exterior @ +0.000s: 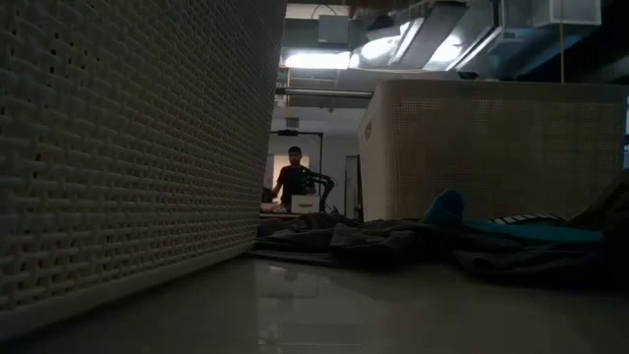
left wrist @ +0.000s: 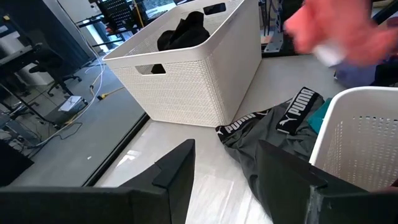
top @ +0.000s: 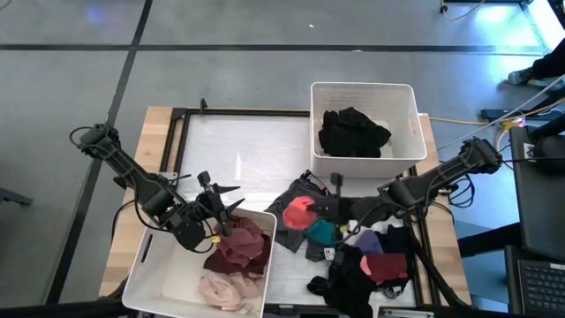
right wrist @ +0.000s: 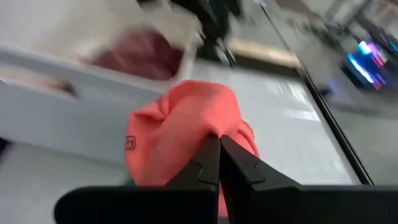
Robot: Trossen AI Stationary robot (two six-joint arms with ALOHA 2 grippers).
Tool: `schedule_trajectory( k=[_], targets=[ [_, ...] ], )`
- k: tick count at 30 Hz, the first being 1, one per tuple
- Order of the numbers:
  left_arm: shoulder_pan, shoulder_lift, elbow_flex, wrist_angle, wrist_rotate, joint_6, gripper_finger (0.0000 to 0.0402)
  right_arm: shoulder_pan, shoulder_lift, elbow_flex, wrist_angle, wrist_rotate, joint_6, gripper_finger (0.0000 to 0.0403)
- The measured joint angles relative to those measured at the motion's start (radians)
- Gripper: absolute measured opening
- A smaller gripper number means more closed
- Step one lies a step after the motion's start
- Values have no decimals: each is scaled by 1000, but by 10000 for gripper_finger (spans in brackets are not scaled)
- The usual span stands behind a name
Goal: Sort clothes
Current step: Put the pink sock into the bottom white bin
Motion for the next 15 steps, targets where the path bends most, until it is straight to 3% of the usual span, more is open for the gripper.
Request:
schedule_trajectory(
  k=[15],
  targets=[
    [0,0,0,0,0,0,156,-24,231,0,648,-188,-257,9]
  ],
)
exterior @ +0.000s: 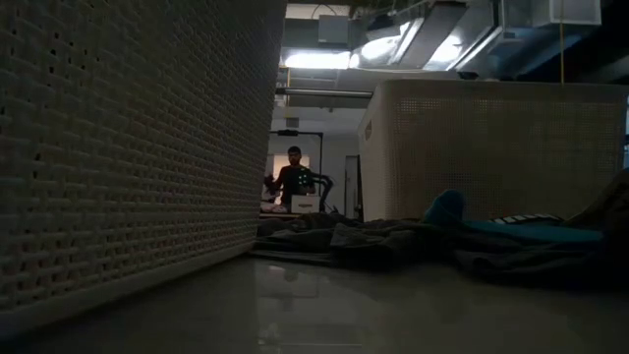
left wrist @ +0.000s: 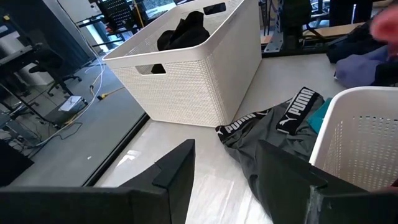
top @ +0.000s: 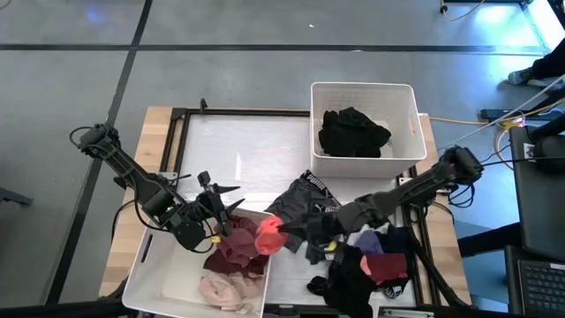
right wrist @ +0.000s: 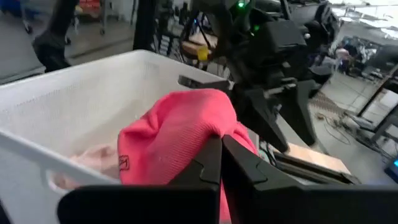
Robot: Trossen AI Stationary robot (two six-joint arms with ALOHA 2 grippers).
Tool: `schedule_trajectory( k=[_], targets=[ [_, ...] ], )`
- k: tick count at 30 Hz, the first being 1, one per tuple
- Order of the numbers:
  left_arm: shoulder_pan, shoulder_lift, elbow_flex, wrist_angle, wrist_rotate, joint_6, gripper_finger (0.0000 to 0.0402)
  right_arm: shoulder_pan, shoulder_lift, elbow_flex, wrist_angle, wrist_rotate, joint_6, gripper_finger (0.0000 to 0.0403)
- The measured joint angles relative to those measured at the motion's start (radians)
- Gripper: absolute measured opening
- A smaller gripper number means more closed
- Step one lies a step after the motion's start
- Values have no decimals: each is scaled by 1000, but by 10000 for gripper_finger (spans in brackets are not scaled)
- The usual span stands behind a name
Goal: Sort clothes
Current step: Put the pink sock into the bottom white bin, then put the red sock into the bottom white bin
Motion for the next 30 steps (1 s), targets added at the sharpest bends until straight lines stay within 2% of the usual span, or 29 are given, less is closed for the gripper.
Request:
schedule_trajectory(
  k=[4,11,14,19,24,27,30],
  targets=[
    [0,0,0,0,0,0,156,-35,69,0,116,-31,0,9],
    [0,0,0,0,0,0,156,-85,133,0,147,-138,49,24],
    [0,0,0,0,0,0,156,-83,141,0,137,-149,55,64],
    [0,0,0,0,0,0,156,-80,139,0,116,-141,55,155],
    [0,0,0,0,30,0,156,-55,64,17,-40,-59,33,217],
    [0,0,0,0,39,4,156,-24,5,58,-238,16,39,235],
    [0,0,0,0,42,4,156,17,-44,107,-461,102,126,241]
  ],
)
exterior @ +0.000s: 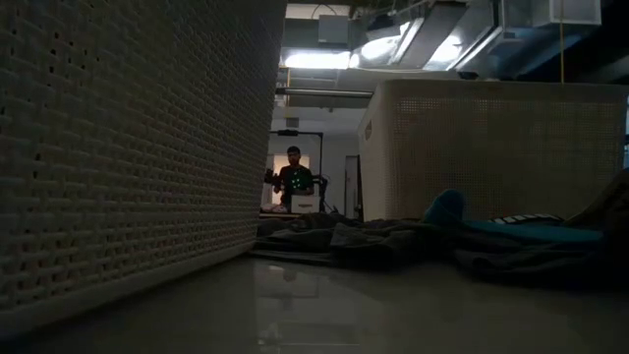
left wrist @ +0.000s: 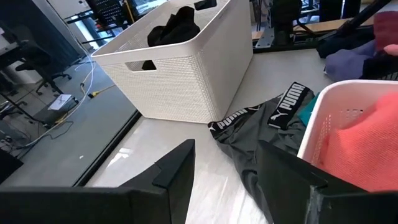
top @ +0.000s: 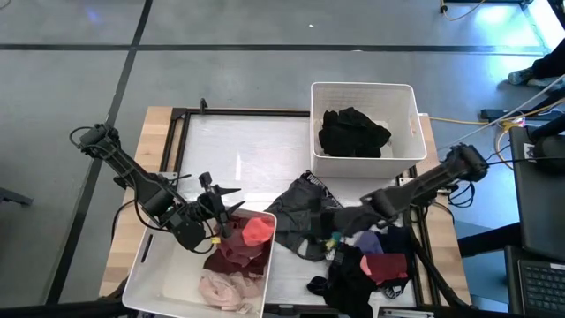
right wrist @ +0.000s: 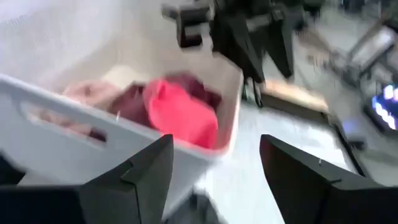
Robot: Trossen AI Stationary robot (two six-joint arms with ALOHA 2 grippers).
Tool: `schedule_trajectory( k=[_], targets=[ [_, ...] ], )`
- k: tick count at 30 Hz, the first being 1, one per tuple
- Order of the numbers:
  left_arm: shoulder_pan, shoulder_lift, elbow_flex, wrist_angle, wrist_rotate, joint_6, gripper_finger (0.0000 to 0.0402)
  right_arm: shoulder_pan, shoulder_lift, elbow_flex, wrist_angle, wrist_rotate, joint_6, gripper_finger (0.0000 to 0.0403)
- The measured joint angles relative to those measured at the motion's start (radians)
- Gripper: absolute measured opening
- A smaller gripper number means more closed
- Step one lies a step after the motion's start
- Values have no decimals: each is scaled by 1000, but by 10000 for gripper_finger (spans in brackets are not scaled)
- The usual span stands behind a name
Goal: Sort clothes
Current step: Put the red sock into the bottom white bin
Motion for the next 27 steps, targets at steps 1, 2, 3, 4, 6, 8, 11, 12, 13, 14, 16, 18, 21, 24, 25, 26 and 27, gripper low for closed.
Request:
schedule_trajectory(
  k=[1,2,3,4,6,8,11,12,13,14,16,18,21,24,25,26,27],
  targets=[
    [0,0,0,0,0,0,156,14,-13,16,-68,22,45,240],
    [0,0,0,0,0,0,156,27,-24,26,-131,37,94,240],
    [0,0,0,0,0,0,156,38,-36,31,-198,47,141,239],
    [0,0,0,0,0,0,156,48,-45,32,-270,51,190,237],
    [0,0,0,1,0,-1,156,66,-51,32,-412,52,293,234],
    [0,0,0,1,0,-2,156,79,-51,30,-560,52,408,231],
    [0,0,0,1,0,-3,156,89,-50,-11,-671,52,543,226],
    [0,0,0,1,0,-3,156,89,-48,-36,-681,50,572,226],
    [0,0,0,1,0,-3,156,88,-48,-60,-680,42,594,225],
    [0,0,0,1,0,-4,156,88,-47,-83,-671,36,611,225],
    [0,0,0,1,0,-4,156,85,-47,-132,-633,17,619,225],
    [0,0,0,1,0,-4,156,80,-47,-187,-583,14,608,225],
    [0,0,0,1,0,-4,156,77,-47,-273,-470,-8,566,225],
    [0,0,0,1,0,-4,156,78,-47,-352,-362,-29,510,225],
    [0,0,0,1,0,-4,156,79,-47,-376,-324,-34,499,225],
    [0,0,0,1,0,-4,156,79,-47,-398,-286,-35,481,225],
    [0,0,0,1,0,-4,156,79,-47,-420,-249,-34,472,225]
  ],
)
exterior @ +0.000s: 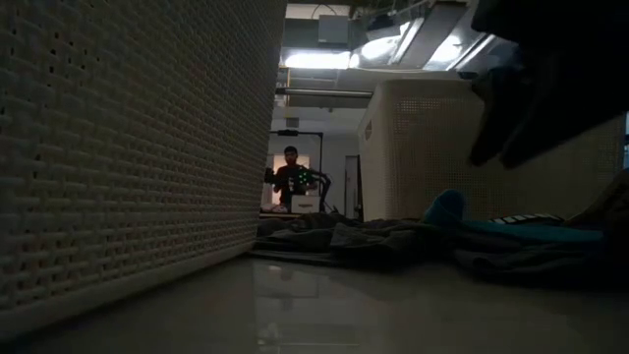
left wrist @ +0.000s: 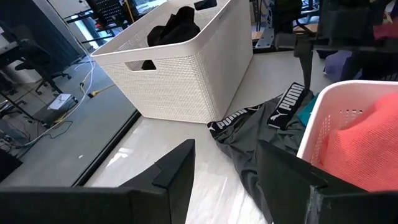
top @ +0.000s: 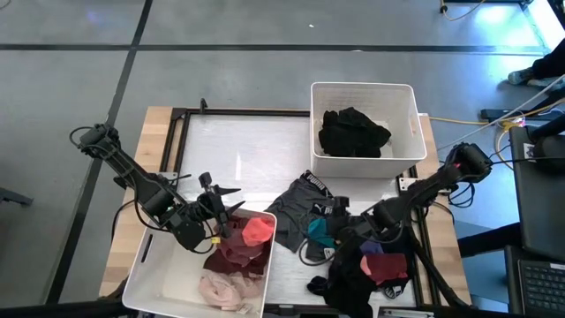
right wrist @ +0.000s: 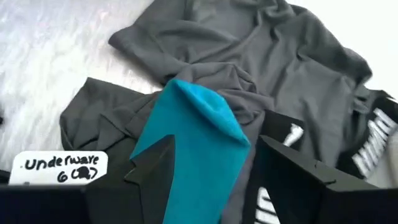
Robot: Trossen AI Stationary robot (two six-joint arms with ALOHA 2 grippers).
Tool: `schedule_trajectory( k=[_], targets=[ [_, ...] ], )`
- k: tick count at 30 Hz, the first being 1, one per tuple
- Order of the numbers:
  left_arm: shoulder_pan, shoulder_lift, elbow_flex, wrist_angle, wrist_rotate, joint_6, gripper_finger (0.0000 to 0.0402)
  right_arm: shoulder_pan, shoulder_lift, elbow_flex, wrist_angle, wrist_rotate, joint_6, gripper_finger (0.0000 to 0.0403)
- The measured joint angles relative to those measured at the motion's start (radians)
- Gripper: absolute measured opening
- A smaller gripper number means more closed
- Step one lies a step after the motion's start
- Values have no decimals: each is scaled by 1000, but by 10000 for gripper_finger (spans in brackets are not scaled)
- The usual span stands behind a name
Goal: Sort clothes
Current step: Put the red sock into the bottom white bin
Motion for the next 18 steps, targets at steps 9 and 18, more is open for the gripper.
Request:
schedule_trajectory(
  k=[9,18],
  targets=[
    [0,0,0,1,0,0,156,-7,39,-100,219,83,-132,225],
    [1,0,0,0,0,0,156,-42,112,-99,282,52,-172,225]
  ],
)
